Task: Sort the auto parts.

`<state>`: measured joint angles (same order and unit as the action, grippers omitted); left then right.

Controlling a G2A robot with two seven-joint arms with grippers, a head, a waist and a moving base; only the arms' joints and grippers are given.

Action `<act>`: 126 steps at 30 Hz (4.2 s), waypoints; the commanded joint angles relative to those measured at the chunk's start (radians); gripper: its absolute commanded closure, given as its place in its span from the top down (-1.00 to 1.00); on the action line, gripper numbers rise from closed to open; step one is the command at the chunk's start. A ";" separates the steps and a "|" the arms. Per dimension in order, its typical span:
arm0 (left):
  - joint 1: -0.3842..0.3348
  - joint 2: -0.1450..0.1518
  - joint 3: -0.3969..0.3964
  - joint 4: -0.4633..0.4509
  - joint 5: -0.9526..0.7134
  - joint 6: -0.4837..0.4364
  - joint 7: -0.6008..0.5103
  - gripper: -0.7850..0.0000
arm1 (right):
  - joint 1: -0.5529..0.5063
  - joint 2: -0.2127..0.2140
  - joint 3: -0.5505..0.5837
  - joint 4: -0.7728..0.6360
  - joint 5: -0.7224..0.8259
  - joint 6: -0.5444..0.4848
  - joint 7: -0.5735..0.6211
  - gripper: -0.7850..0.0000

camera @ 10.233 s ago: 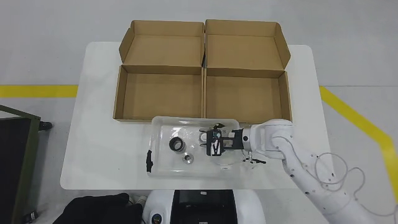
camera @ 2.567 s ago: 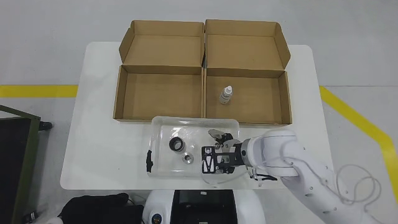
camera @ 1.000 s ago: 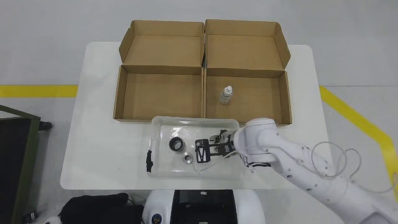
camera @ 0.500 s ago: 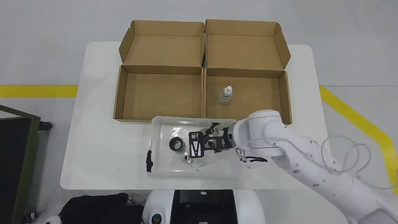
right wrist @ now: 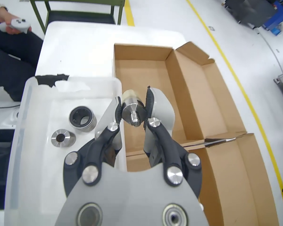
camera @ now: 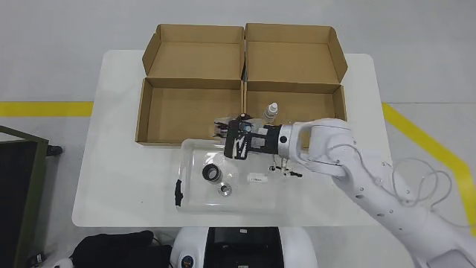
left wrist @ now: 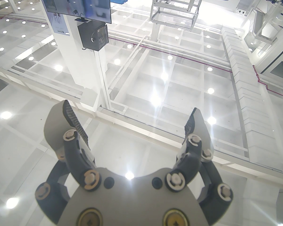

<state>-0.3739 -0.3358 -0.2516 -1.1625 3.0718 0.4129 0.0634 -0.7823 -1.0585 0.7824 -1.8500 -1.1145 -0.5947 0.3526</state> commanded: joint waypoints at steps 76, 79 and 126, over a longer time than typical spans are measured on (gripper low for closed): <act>0.000 0.000 0.000 0.000 0.000 0.000 0.000 1.00 | -0.395 0.070 0.593 0.019 -0.028 -0.204 -0.146 -1.00; 0.000 0.000 0.000 0.000 0.000 0.000 0.000 1.00 | -0.428 0.077 0.627 0.014 -0.004 -0.206 -0.088 -1.00; 0.000 0.000 0.000 0.000 0.000 0.000 0.000 1.00 | -0.035 0.021 0.223 0.466 0.015 -0.243 0.303 -0.73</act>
<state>-0.3739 -0.3358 -0.2516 -1.1625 3.0718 0.4129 0.0634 -0.8224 -1.0365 1.0092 -1.3873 -1.0999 -0.8376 0.6559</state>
